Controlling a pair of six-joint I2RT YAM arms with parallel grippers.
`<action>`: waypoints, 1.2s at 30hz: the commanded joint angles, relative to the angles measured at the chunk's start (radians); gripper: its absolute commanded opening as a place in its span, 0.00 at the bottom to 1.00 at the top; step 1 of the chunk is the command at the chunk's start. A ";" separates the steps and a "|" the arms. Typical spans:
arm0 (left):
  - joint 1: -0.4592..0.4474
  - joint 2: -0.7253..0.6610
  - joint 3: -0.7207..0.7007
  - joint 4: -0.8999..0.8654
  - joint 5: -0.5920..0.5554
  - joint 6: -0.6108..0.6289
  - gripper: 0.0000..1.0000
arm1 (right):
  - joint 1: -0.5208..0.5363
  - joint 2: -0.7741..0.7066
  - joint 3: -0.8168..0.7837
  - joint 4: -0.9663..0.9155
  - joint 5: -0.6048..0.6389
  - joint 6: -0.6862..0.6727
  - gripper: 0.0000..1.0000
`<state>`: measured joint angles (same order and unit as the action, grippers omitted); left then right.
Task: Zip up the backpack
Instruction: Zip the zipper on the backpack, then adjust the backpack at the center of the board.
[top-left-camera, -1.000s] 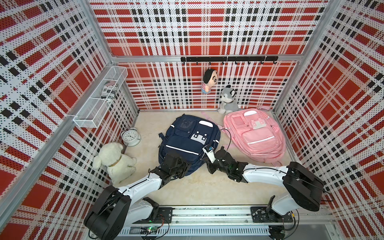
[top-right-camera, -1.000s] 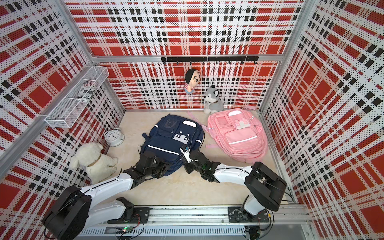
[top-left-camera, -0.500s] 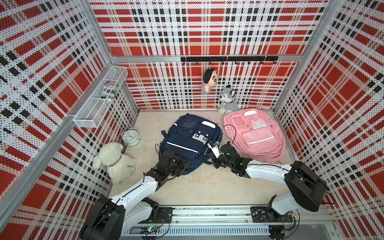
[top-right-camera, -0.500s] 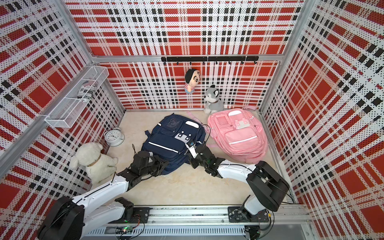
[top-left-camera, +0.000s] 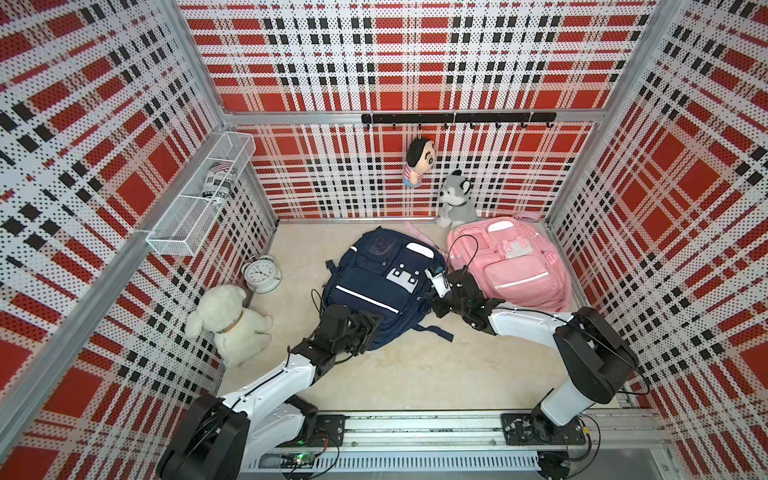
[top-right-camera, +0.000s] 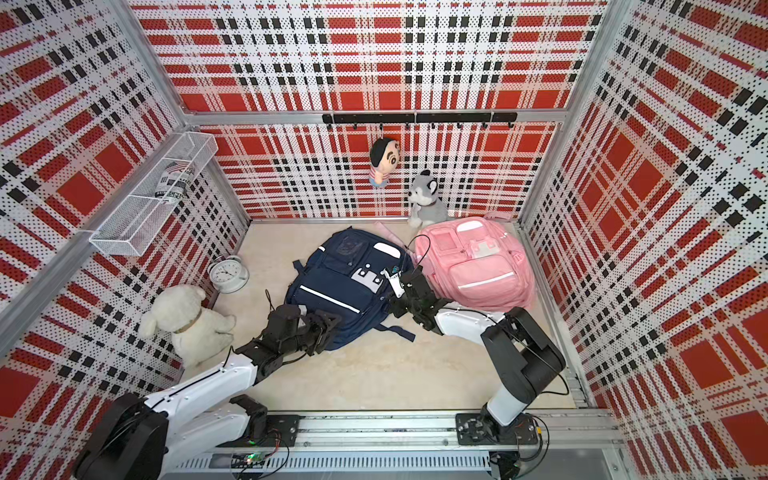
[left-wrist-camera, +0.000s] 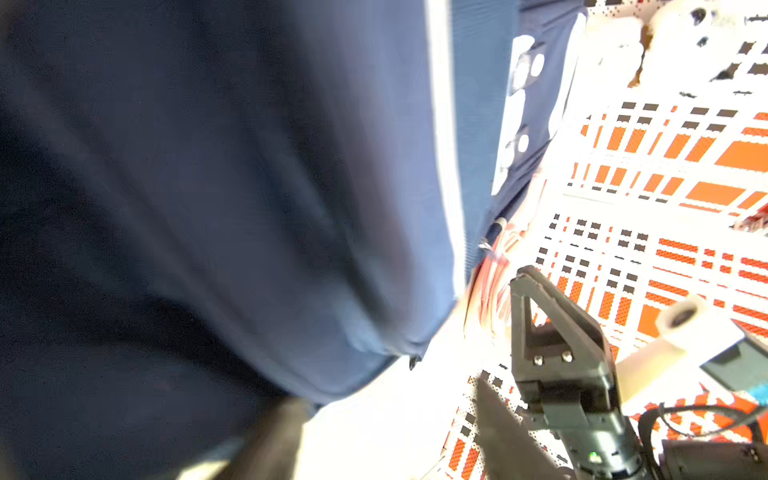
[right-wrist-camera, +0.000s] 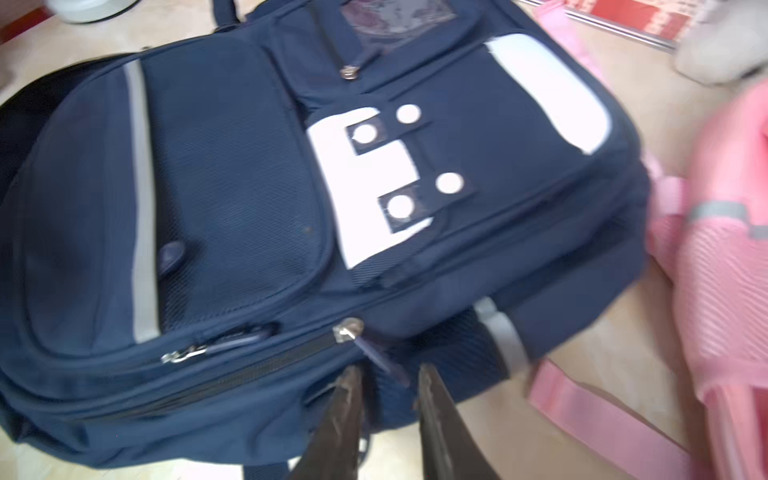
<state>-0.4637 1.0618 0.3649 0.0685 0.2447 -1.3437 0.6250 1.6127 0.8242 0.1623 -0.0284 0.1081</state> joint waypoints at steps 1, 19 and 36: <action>-0.039 -0.001 0.121 -0.128 -0.080 0.134 0.98 | -0.010 -0.086 -0.026 -0.007 0.008 0.042 0.46; 0.477 0.531 0.770 -0.267 -0.249 0.813 0.99 | 0.202 0.054 -0.183 0.422 0.109 0.732 0.74; 0.305 0.757 0.572 -0.007 -0.176 0.637 0.99 | 0.107 0.242 -0.056 0.286 0.110 0.734 0.77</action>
<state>-0.1101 1.8240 1.0046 0.0055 0.0334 -0.6487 0.7719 1.8259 0.7525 0.4866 0.0872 0.8600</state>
